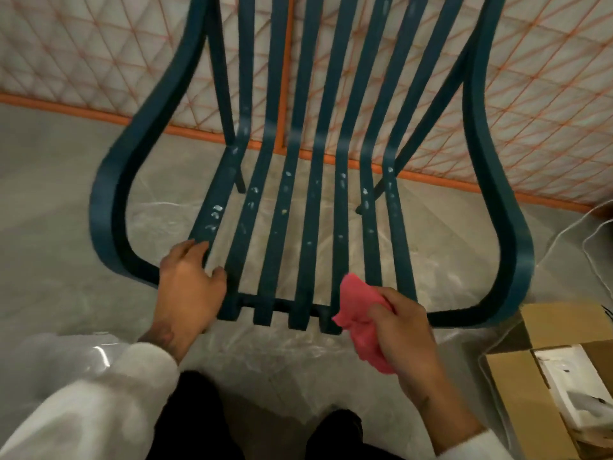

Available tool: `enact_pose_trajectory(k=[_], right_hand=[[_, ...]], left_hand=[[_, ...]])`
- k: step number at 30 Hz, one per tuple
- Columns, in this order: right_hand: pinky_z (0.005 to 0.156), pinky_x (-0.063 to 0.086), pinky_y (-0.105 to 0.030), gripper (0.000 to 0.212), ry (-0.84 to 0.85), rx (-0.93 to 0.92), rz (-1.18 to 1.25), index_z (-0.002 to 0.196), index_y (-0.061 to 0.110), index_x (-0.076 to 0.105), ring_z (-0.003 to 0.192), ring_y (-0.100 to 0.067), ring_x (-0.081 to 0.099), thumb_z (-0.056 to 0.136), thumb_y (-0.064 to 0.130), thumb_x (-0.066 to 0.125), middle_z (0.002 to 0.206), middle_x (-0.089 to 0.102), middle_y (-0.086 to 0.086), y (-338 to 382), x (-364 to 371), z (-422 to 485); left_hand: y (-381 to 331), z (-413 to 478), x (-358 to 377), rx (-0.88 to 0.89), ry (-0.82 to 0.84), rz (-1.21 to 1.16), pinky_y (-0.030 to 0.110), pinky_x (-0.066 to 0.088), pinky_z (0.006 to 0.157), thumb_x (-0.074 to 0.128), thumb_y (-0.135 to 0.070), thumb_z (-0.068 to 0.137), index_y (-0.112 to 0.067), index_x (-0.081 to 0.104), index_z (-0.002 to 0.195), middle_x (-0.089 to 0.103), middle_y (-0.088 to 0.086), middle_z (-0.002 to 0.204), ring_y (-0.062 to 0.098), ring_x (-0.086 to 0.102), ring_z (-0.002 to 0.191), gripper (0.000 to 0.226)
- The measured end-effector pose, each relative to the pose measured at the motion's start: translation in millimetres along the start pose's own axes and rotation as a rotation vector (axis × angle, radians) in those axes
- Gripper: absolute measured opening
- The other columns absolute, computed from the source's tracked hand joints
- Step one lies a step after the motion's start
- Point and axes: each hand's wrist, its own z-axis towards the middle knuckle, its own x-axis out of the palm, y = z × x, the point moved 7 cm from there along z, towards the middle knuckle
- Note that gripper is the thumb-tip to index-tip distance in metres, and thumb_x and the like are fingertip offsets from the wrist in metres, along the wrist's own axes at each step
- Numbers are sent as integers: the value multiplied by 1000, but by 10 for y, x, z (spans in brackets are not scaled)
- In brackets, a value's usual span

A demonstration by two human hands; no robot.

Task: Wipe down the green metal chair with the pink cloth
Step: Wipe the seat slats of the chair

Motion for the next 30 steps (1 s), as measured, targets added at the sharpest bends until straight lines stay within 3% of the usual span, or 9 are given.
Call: enact_pose_trajectory(k=[3,6,8,11,13,16,21,25,30], right_hand=[[68,52,-24,21,159,-135,-23,98,45,61,81,-6,65,98,25,53,93,67,15,508,476,110],[52,49,-9,8,310,-219,-31,96,38,66,67,5,66,97,40,58,82,68,12,951,1000,268],[51,47,-8,16,343,-298,-63,108,35,68,67,6,66,97,42,60,90,69,10,1183,1293,417],[81,53,-15,35,300,-550,-207,132,29,61,97,-2,64,99,20,56,121,66,6,1453,1595,522],[110,41,-27,49,366,-753,-366,141,23,54,128,-9,51,95,7,53,141,56,4,1423,1871,481],[113,37,-51,57,513,-884,-640,141,12,54,140,-26,42,84,5,45,148,51,-9,1101,2312,453],[111,37,-56,58,462,-907,-750,137,9,58,138,-30,46,80,9,45,145,53,-11,1123,2342,786],[121,21,-44,58,455,-832,-948,150,16,39,150,-18,23,94,3,49,160,32,-1,1380,2405,1303],[123,18,-39,70,372,-684,-973,155,21,27,150,-20,23,94,-5,48,163,24,1,1719,2304,1930]], left_hand=[[228,9,-19,-131,51,-42,44,51,93,60,-9,89,2,61,120,64,22,116,36,61,105,32],[298,35,-56,-160,37,-163,29,49,89,59,-8,91,-3,62,124,67,16,116,30,64,103,33],[341,34,-65,-183,22,-237,23,46,83,60,-5,90,-6,63,124,69,14,113,28,66,100,34],[403,51,-40,-193,9,-318,28,52,76,61,-3,89,-9,63,124,70,10,108,23,68,89,35],[421,82,19,-171,15,-333,16,48,61,59,-4,90,-16,68,107,69,-1,91,11,66,73,22],[500,120,64,-198,17,-299,11,38,48,56,-9,93,-21,59,81,61,-4,72,3,57,59,17],[530,151,147,-232,67,-308,6,40,58,51,-19,99,-23,62,104,59,-6,90,7,61,75,13],[518,271,231,-312,120,-361,30,51,94,50,-21,99,-22,51,132,57,-1,128,18,61,108,34],[470,511,263,-426,138,-605,31,45,98,45,-32,101,-23,54,132,58,-4,127,11,57,109,34]])
